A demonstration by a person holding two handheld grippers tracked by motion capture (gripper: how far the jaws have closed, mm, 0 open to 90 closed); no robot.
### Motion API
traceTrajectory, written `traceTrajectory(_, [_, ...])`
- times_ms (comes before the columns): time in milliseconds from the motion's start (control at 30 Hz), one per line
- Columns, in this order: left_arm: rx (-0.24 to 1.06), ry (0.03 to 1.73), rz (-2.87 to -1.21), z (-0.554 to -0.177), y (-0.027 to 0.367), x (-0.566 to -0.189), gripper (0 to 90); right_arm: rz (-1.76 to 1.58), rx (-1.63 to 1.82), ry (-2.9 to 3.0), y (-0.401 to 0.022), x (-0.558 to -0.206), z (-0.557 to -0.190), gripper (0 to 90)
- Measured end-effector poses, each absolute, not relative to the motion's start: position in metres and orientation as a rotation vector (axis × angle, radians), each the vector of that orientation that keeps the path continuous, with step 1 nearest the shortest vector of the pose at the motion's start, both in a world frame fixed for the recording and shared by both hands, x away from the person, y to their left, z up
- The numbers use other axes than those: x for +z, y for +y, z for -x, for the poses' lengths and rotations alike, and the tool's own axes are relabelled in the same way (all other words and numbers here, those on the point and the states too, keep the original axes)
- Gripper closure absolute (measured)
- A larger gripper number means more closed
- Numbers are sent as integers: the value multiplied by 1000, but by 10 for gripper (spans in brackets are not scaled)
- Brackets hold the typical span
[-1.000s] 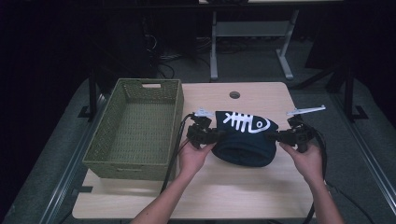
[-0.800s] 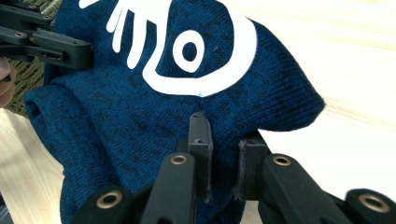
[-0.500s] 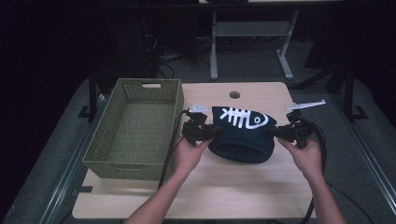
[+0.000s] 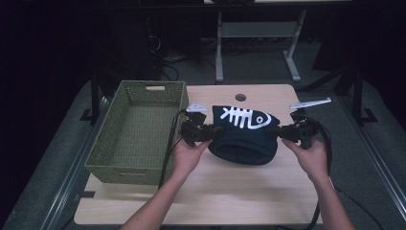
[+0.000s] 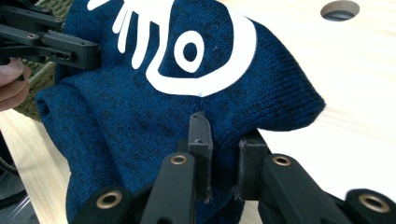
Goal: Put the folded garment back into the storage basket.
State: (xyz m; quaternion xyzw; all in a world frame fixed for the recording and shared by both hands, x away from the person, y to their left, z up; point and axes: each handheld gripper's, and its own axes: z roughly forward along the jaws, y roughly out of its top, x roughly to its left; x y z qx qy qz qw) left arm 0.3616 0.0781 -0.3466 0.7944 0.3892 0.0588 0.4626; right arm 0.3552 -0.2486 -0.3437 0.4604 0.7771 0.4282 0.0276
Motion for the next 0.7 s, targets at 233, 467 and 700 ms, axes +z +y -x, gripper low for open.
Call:
traceTrajectory(233, [150, 954, -1945, -361, 87, -338, 718, -1402, 1339, 2404, -242, -334, -356, 798])
traceTrajectory(467, [143, 951, -1952, -361, 92, -333, 718, -1398, 1341, 2415, -237, -328, -358, 798])
traceTrajectory(700, [144, 951, -1939, -362, 101, -326, 718, -1388, 1354, 2416, -230, -322, -360, 797])
